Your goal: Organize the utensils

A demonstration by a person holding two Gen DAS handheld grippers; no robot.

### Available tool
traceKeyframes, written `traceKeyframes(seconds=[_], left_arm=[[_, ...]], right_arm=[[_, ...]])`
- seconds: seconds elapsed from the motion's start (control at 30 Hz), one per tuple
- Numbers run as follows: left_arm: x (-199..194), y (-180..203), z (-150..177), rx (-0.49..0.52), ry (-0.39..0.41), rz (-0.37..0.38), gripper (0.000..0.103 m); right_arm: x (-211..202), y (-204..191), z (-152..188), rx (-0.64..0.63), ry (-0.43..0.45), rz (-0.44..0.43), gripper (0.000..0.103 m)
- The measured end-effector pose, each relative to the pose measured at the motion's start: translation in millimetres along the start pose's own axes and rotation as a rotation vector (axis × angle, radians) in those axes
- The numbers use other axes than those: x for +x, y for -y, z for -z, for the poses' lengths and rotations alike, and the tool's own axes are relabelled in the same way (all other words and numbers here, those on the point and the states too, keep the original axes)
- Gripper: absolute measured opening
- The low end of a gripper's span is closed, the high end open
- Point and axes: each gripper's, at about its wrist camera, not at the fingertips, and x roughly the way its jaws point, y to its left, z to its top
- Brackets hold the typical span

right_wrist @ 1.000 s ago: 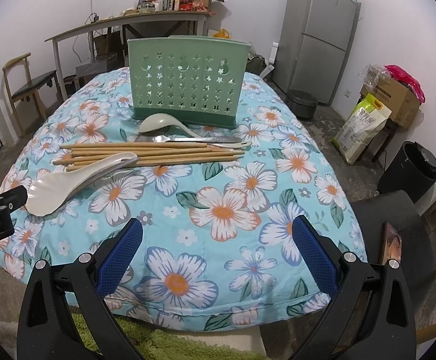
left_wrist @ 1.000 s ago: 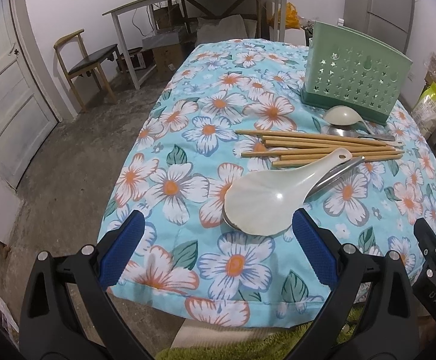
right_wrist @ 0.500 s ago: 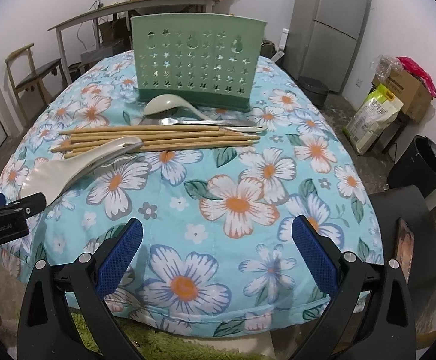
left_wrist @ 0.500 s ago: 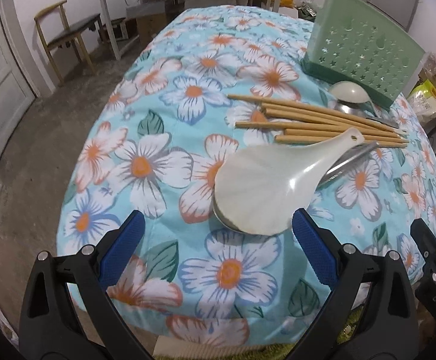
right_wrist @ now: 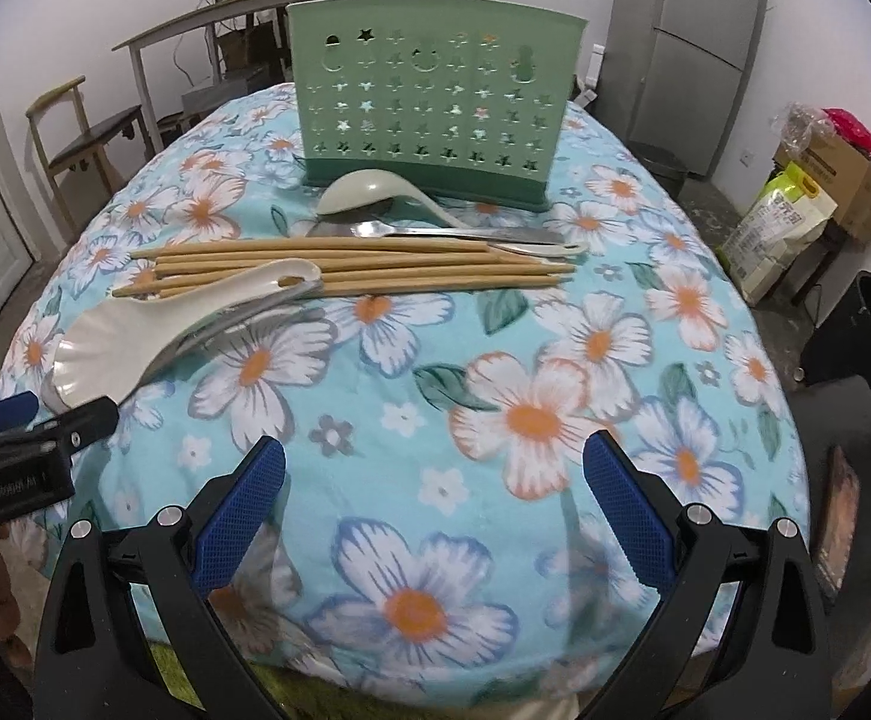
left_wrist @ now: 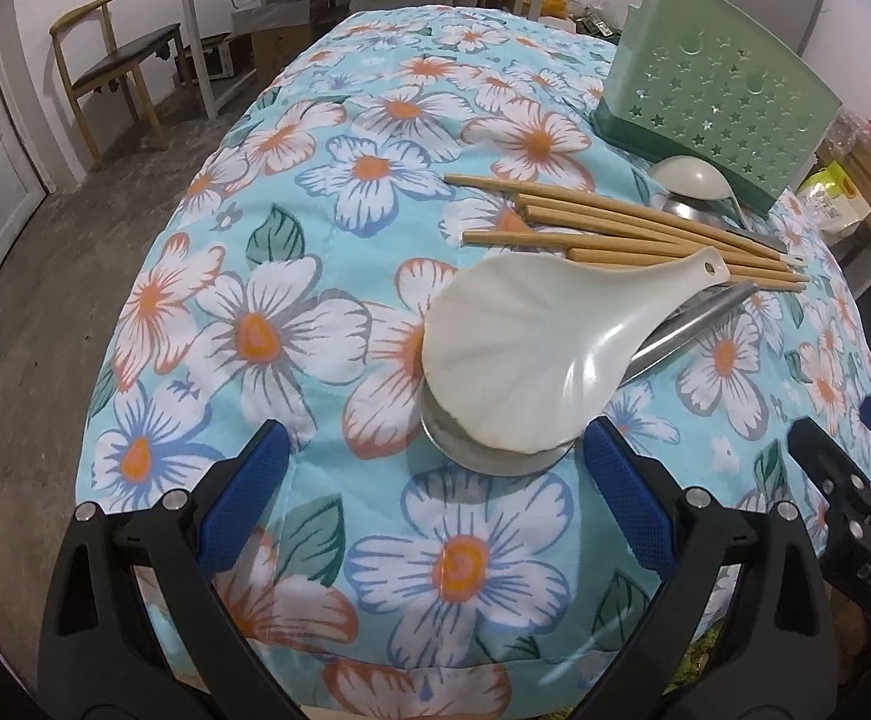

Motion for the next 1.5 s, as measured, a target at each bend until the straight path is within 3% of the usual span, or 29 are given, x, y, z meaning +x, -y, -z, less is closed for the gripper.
traceKeyframes(seconds=[0.13, 0.4, 0.77, 0.93, 1.03, 1.1, 1.2, 1.27, 1.5], left_arm=[[0.0, 0.4, 1.2, 0.009, -0.009, -0.010, 0.095], [5.0, 7.8, -1.5, 0.037, -0.037, -0.060, 0.095], [2.2, 11.4, 5.4, 0.046, -0.002, -0.084, 0.096], [-4.2, 3.4, 3.0, 0.024, -0.003, -0.015, 0.096], [-18.2, -8.6, -1.2, -0.028, 0.058, 0.070, 0.094], [-30.7, -11.8, -4.9, -0.033, 0.125, 0.116, 0.092], [-37.6, -14.8, -9.6, -0.034, 0.162, 0.163, 0.079], [-34.0, -17.8, -13.9, -0.042, 0.151, 0.185, 0.069], [-5.7, -25.2, -19.7, -0.035, 0.069, 0.229, 0.051]], right_arm=[[20.4, -8.0, 1.1, -0.015, -0.048, -0.037, 0.097], [26.4, -6.3, 7.0, 0.004, -0.034, -0.061, 0.097], [26.8, -3.9, 8.4, 0.014, -0.032, -0.073, 0.097], [26.3, -3.9, 8.8, 0.016, -0.031, -0.075, 0.097], [26.2, -4.1, 9.2, 0.016, -0.031, -0.076, 0.097], [26.2, -3.8, 9.3, 0.016, -0.031, -0.076, 0.097], [26.2, -3.7, 9.3, 0.016, -0.031, -0.076, 0.097], [26.2, -3.5, 9.3, 0.016, -0.031, -0.076, 0.097], [25.8, -3.3, 9.2, 0.017, -0.031, -0.076, 0.097]])
